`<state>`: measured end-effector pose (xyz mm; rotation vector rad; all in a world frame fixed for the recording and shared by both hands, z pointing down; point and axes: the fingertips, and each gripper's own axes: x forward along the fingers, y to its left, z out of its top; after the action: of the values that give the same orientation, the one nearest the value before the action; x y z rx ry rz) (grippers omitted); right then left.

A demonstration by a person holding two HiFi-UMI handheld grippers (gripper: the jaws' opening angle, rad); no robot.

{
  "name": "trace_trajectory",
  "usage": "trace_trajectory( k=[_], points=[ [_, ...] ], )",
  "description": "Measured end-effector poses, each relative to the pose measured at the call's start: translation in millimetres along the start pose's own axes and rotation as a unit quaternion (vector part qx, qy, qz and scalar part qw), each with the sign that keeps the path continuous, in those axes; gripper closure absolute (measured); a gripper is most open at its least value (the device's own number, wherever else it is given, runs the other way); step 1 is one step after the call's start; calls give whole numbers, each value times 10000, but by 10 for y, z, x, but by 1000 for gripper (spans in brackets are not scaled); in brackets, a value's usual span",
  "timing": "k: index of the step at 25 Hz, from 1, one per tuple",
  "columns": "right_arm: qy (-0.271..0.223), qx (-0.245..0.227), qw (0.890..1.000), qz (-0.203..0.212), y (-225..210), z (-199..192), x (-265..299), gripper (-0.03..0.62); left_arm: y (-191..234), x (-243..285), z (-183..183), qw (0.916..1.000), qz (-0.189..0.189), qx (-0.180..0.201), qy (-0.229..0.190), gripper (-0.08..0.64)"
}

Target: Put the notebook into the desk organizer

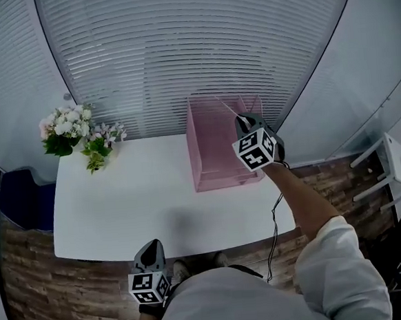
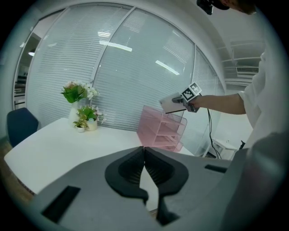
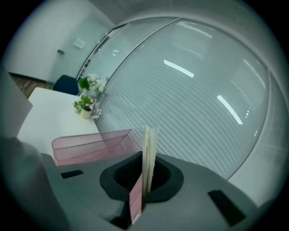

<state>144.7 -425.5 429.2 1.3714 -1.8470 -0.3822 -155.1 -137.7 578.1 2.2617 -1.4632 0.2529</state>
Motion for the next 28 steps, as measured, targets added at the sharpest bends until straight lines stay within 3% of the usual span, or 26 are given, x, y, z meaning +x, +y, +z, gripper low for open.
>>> trace_trajectory(
  k=[5,8,14,19,28],
  points=[
    [539,-1337,9890,324,188,-73,576,568,151,-41,-49,9996,246,-171,-2,551],
    [730,-2155,9729,416,301,-96,748,568,209,-74,-69,9990,374,-242,-18,551],
    [1067,-3342,9331,787,680,-248,933,568,346,-80,-109,9979,524,-368,-28,551],
    [1237,-3596,9180,1124,913,-417,937,554,357,-55,-103,9979,527,-380,-22,551],
    [1344,-3601,9104,1533,1091,-576,960,519,355,57,-51,9984,450,-347,-7,551]
  ],
)
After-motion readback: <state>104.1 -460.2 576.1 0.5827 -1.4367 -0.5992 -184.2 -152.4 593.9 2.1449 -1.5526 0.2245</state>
